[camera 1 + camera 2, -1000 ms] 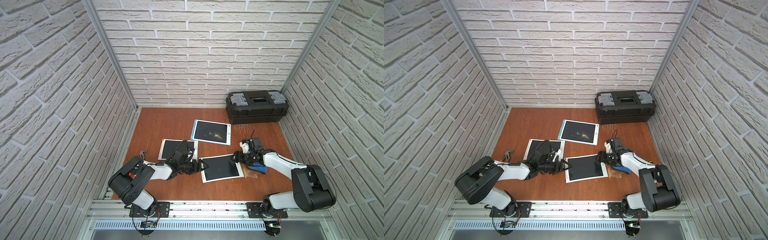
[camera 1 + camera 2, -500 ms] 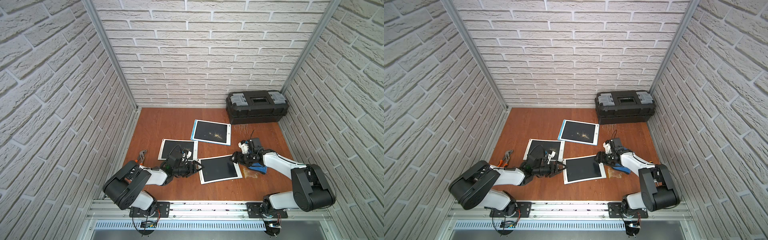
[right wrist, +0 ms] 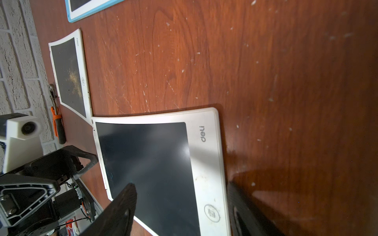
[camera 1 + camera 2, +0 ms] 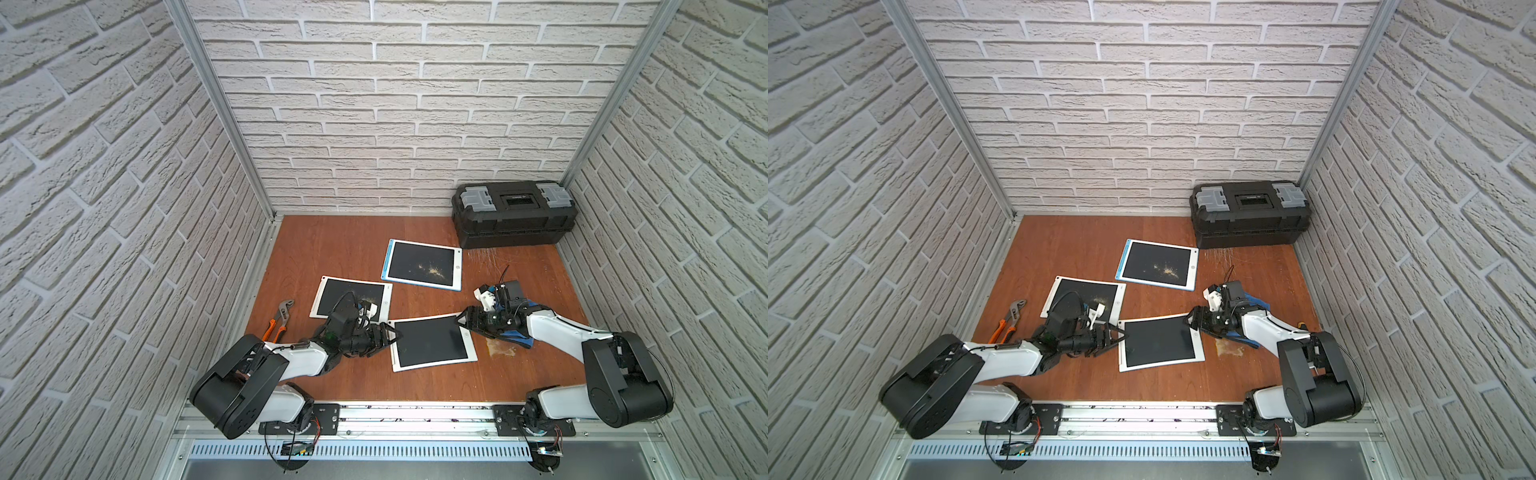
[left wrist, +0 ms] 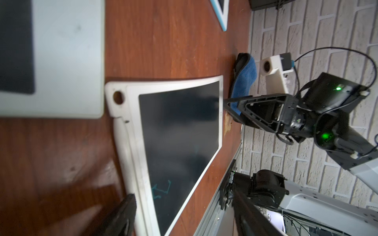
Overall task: Wipe the drawing tablet
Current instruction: Adjust the drawing tablet at the center of the board.
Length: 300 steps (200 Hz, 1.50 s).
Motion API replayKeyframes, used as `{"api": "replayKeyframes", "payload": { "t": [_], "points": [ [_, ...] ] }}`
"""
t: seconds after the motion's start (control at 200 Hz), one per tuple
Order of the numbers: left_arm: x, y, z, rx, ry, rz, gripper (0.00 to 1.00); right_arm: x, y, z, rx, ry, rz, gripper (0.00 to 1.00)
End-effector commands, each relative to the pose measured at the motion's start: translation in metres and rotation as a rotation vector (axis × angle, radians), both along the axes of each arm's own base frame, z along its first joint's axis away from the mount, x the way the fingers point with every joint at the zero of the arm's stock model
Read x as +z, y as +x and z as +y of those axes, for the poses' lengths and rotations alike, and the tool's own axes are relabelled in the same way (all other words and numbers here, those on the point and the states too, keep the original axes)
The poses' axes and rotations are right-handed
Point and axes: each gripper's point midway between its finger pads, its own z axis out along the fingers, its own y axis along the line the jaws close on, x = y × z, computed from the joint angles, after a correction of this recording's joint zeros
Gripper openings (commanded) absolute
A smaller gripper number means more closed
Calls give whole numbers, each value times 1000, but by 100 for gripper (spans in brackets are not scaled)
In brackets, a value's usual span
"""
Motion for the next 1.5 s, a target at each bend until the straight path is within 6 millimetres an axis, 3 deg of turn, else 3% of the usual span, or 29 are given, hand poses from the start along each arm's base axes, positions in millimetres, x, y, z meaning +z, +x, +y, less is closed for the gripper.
{"api": "replayKeyframes", "payload": {
  "t": [0.0,0.215,0.455,0.595,0.825,1.025,1.135,1.495],
  "points": [
    [-20,-17,19,-17,128,62,78,-23,-31,-9,-12,-62,132,72],
    [-18,-23,25,-19,167,82,81,-22,-32,-10,-15,-67,129,72],
    [-25,-13,-7,-33,99,100,82,-24,-34,-9,-16,-55,131,72],
    [-37,-8,-11,16,18,124,81,-21,-34,-7,-17,-39,125,72],
    [-20,7,-19,70,-138,51,82,-18,-33,0,-12,12,129,72],
    [-19,14,-24,95,-216,45,79,-24,-36,3,-17,36,145,72],
    [-30,11,-22,97,-190,63,77,-24,-36,1,-22,31,145,72],
    [-26,6,-17,55,-106,29,73,-19,-33,-6,-36,-5,125,72]
  ]
}}
